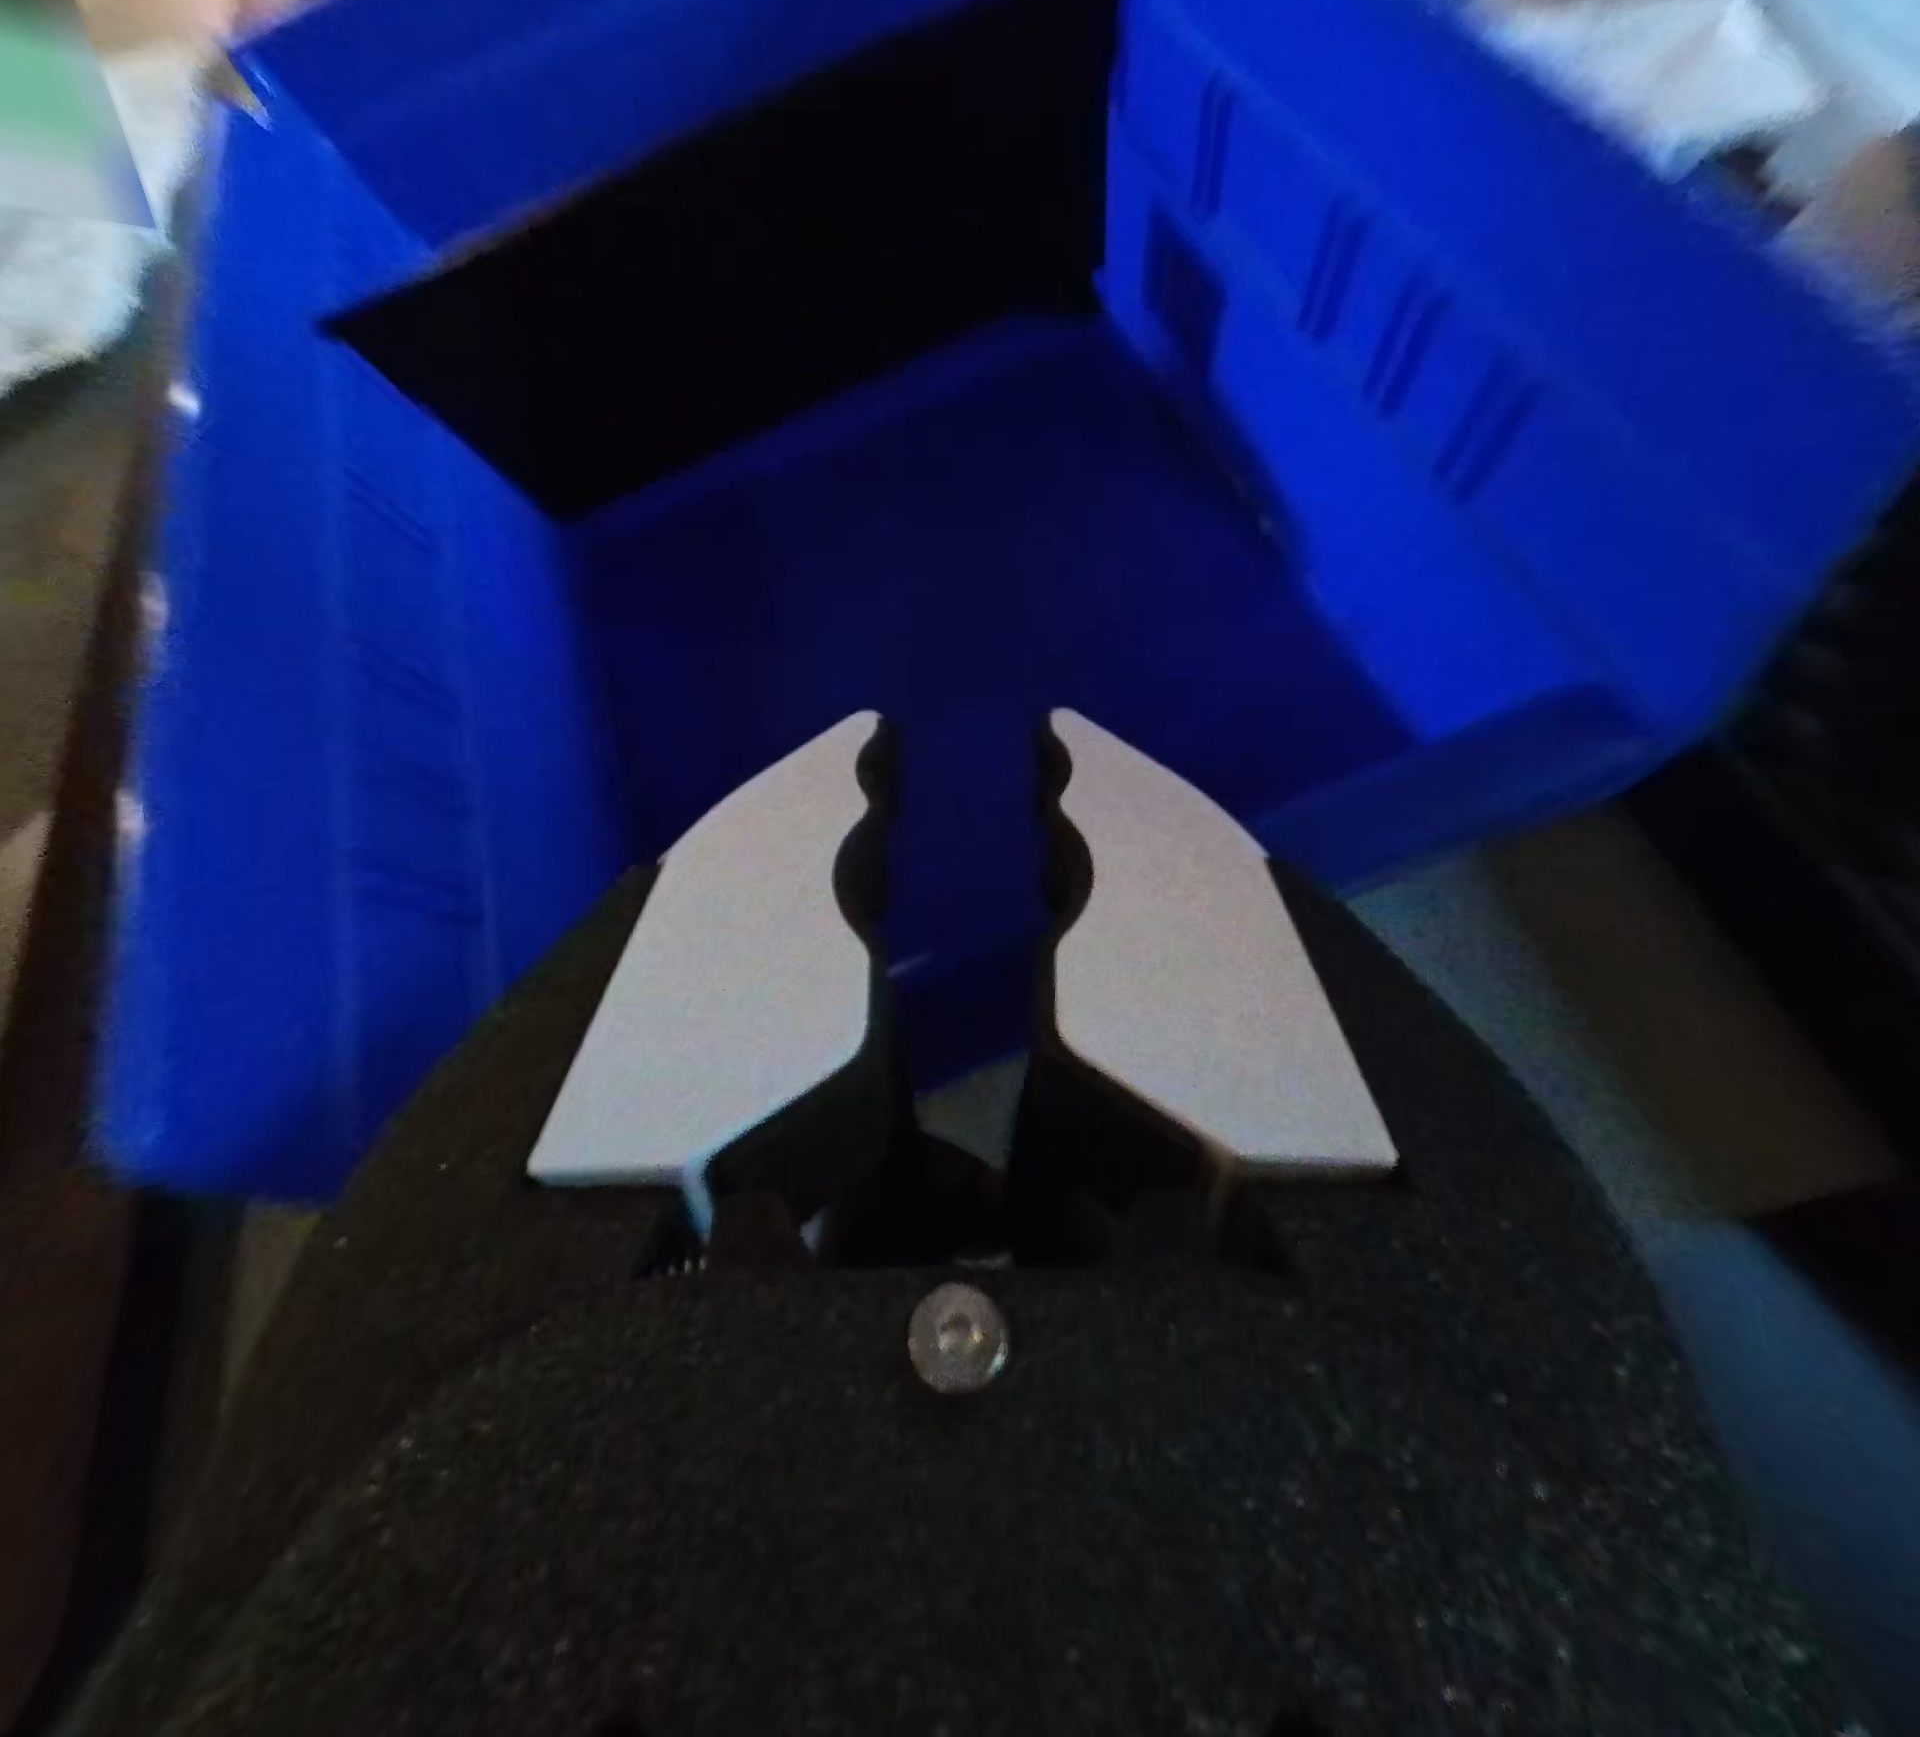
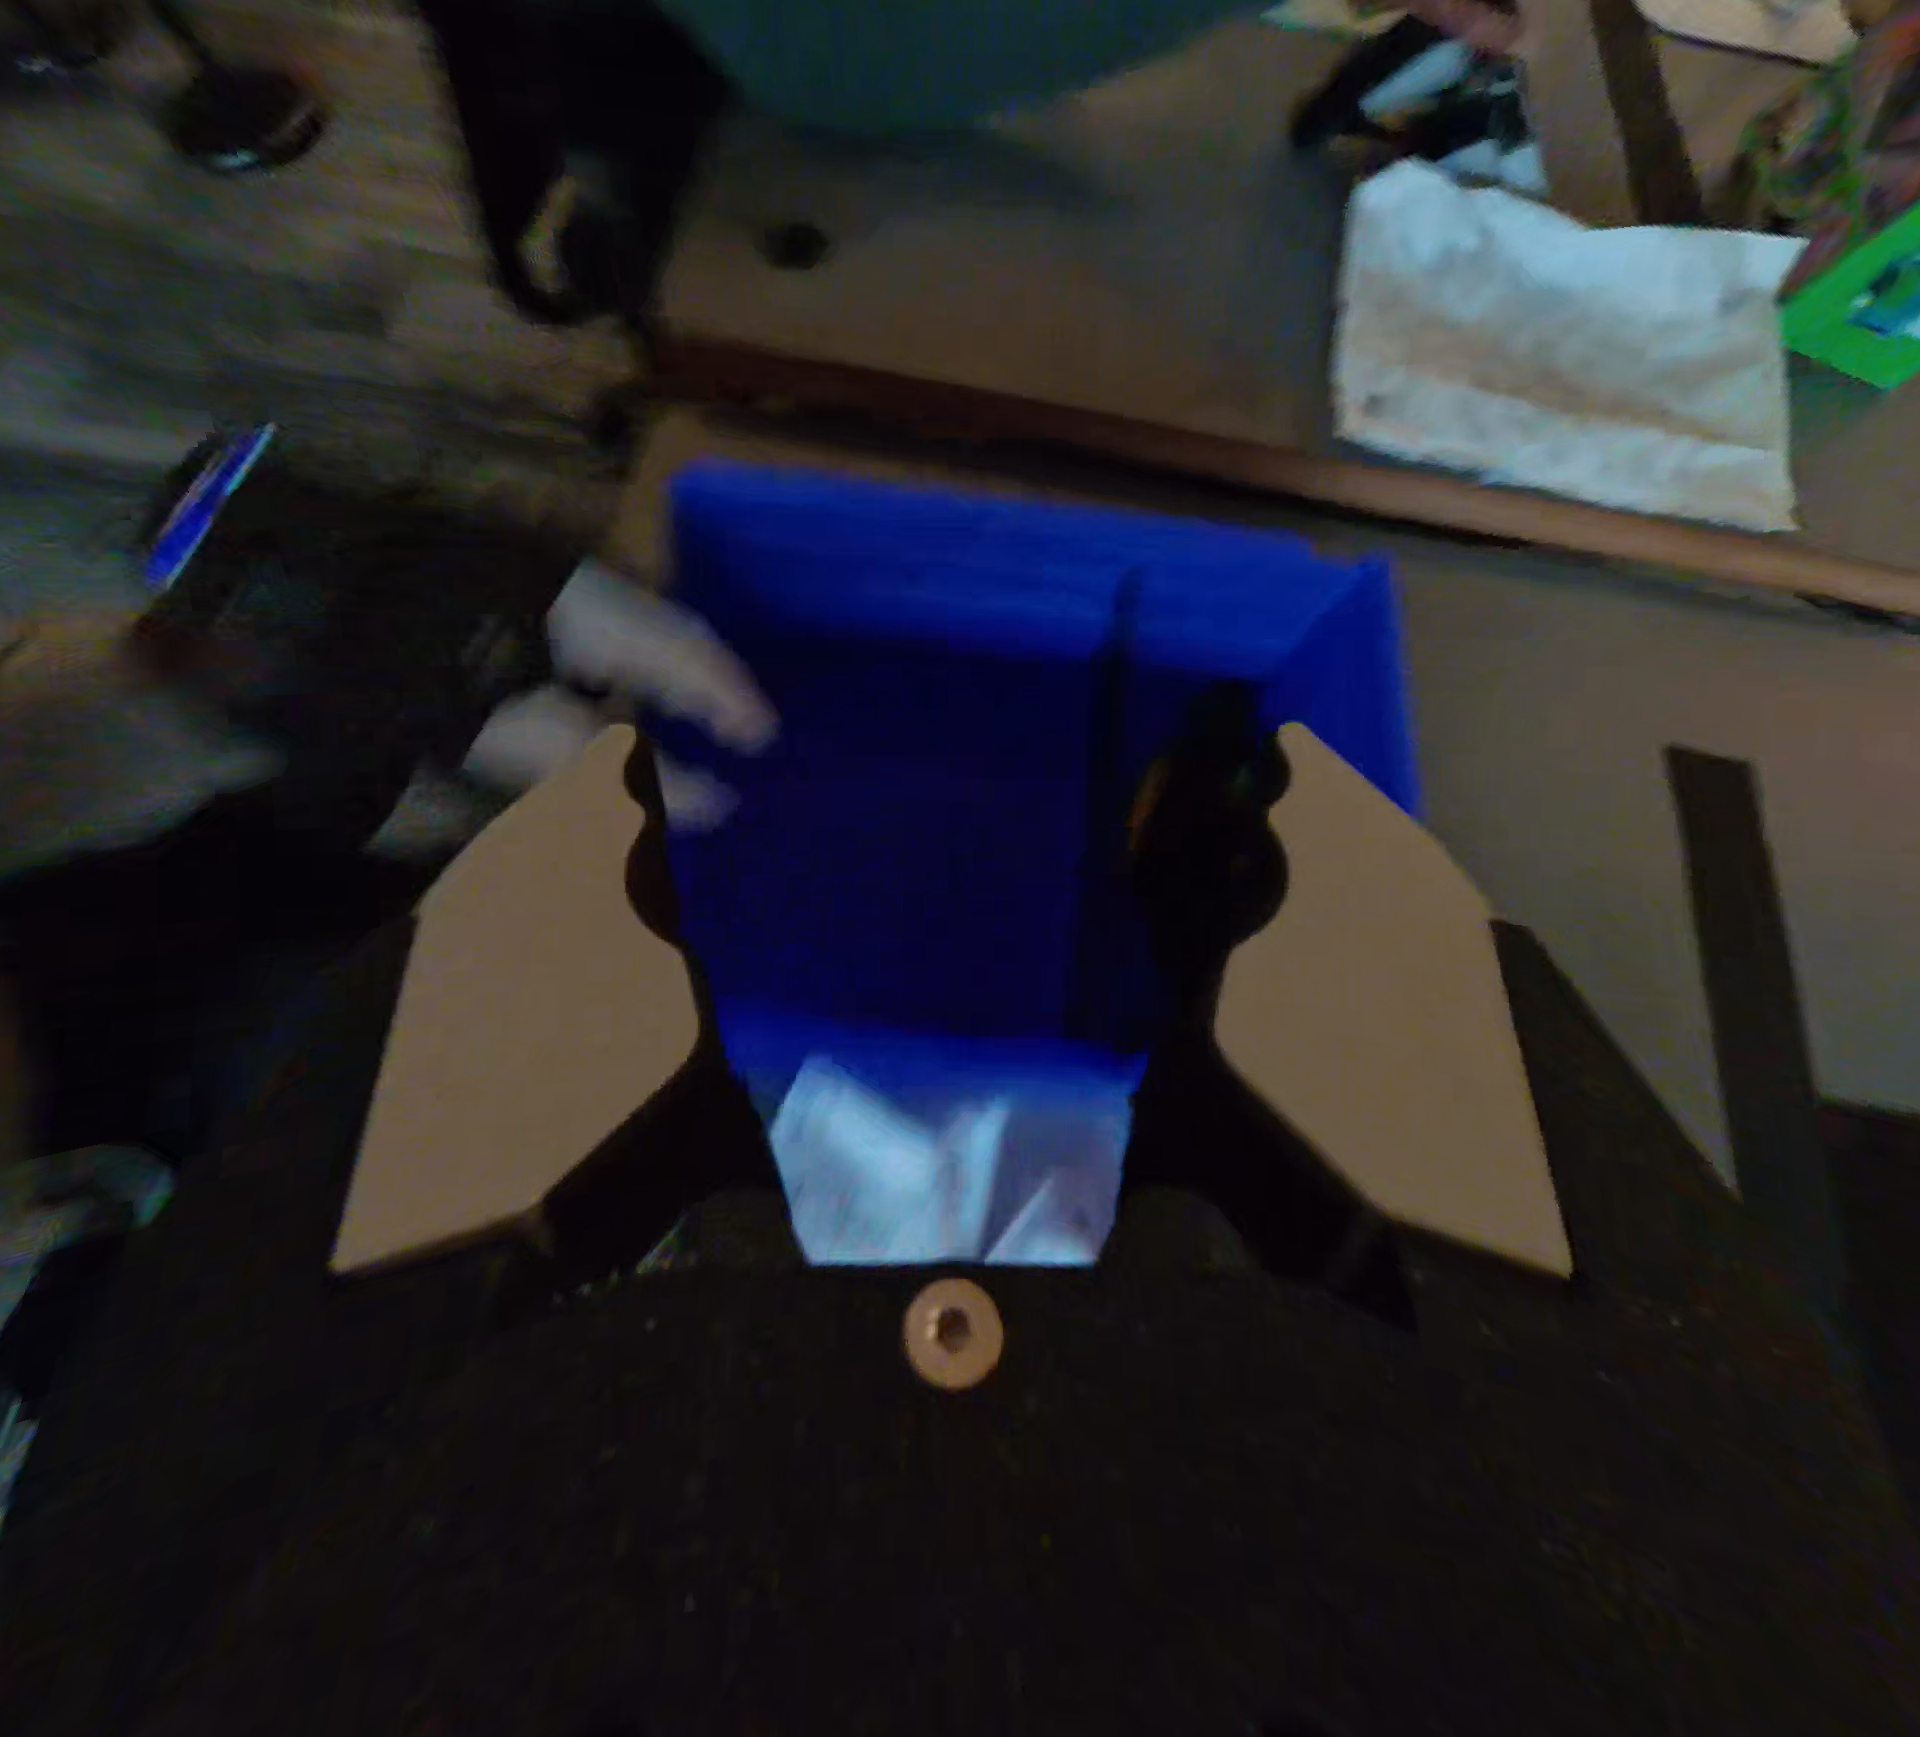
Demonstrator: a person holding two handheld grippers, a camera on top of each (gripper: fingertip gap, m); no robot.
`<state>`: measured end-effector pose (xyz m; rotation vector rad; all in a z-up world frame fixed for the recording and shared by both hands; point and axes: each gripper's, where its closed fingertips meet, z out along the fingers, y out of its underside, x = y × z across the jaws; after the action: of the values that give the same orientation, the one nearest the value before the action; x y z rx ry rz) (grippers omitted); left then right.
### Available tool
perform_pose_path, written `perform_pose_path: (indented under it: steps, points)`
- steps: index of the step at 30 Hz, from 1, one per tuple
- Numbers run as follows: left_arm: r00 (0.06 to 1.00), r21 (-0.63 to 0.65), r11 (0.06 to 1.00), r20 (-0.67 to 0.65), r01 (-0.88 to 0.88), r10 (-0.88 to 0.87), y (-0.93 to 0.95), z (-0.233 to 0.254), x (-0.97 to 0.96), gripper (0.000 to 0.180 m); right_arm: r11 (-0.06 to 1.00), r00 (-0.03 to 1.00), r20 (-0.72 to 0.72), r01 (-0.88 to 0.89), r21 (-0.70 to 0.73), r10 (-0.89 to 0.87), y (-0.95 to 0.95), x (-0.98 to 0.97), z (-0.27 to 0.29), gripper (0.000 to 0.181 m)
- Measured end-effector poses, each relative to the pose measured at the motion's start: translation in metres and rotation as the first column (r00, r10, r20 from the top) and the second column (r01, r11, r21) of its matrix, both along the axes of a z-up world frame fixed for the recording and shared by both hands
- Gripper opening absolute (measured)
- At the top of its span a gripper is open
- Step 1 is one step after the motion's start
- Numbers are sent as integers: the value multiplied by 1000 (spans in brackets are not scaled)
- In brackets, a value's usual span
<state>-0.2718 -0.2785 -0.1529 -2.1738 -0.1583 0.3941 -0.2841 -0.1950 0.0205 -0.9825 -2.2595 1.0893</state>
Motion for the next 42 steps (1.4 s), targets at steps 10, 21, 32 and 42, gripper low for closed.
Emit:
perform_pose_path:
  steps: [10, 21, 32, 42]
  points:
    - [952, -108, 957, 180, 269, -247, 0, 16, 95, 51, 962, 980, 170, -140, 235, 101, 28, 224, -163, 96]
    - [899, -142, 911, 280, 387, -338, 4, 18, 139, 45, 745, 948, -88, -180, 643, 305, 31, 209, -212, 53]
    - [901, -88, 900, 123, 426, -415, 6, 32, 134, 49, 749, 910, -312, 1, 663, 274, 43, 200, -133, 1]
    - [792, 221, 785, 76, 579, -606, 32, 69, 172, 35, 953, 961, -81, -246, 178, 263, -8, 204, -84, 0]
